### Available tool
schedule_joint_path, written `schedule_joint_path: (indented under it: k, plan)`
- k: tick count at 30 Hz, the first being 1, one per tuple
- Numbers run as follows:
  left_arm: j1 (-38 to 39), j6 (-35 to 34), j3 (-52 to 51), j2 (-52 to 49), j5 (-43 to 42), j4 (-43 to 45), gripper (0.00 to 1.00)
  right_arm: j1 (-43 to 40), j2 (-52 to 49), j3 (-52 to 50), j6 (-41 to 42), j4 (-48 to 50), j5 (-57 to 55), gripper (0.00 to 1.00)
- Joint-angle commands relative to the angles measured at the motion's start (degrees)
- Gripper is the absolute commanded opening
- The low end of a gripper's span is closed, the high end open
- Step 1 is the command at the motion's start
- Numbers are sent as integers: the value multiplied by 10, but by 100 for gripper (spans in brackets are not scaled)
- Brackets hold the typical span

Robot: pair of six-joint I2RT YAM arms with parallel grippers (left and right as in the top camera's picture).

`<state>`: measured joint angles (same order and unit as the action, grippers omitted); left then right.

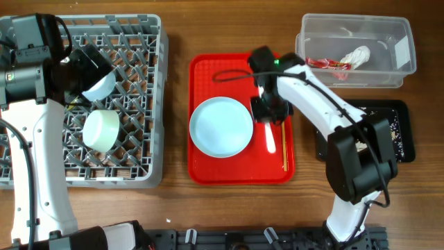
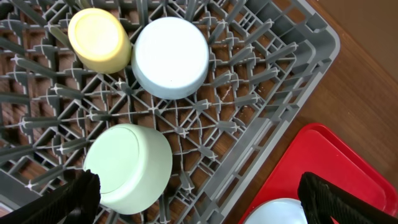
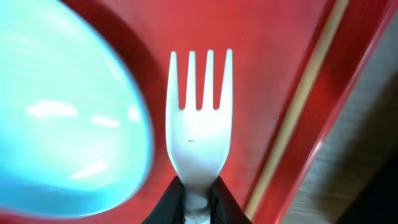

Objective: Sort waste into correct bins and load items into the dishwasher rack
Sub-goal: 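Carry the white fork with the right gripper and place it in the rack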

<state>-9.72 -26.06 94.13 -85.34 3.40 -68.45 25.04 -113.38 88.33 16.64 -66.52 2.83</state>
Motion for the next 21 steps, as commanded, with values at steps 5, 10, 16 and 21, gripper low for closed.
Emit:
schedule_joint_path:
  k: [5,10,16,21]
  plan:
    - [-2,-1,0,-2,5,0,100,3,0,128,77,103,250,4]
    - [-2,-1,0,-2,5,0,100,35,-3,128,234,276,282,4]
    - [-2,-1,0,-2,5,0,100,140,-29,128,320,416,204,4]
    - [-2,-1,0,-2,5,0,100,205,-65,128,327,449,195,4]
